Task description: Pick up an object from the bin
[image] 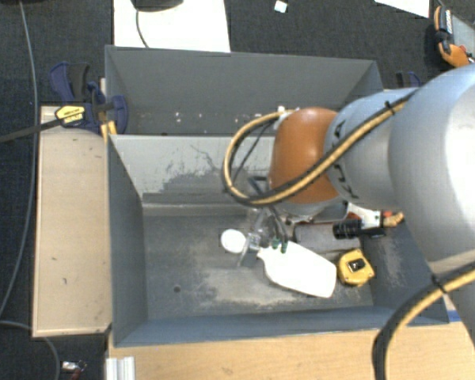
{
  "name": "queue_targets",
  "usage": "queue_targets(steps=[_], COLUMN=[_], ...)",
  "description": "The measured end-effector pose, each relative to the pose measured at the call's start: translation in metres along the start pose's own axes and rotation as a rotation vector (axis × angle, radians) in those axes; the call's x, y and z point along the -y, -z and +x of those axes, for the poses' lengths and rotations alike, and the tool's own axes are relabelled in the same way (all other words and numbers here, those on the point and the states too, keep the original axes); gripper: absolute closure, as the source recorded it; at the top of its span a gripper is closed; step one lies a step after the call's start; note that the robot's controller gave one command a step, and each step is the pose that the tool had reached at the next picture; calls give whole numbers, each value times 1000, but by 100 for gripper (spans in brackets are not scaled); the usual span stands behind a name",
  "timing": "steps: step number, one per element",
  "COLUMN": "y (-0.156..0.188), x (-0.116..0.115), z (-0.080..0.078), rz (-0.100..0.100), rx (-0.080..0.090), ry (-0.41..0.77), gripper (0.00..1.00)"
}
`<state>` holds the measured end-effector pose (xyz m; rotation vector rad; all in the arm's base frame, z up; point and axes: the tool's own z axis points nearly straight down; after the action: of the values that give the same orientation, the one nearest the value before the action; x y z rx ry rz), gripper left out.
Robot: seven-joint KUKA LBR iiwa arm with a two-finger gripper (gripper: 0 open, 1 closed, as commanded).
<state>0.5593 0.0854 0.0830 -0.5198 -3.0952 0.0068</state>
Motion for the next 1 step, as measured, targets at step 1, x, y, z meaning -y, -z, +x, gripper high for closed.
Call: queue_targets(steps=[1], y=[19], x=[-5], z=[-1], rz=[-10], rx=[5], ry=[37], gripper=[0])
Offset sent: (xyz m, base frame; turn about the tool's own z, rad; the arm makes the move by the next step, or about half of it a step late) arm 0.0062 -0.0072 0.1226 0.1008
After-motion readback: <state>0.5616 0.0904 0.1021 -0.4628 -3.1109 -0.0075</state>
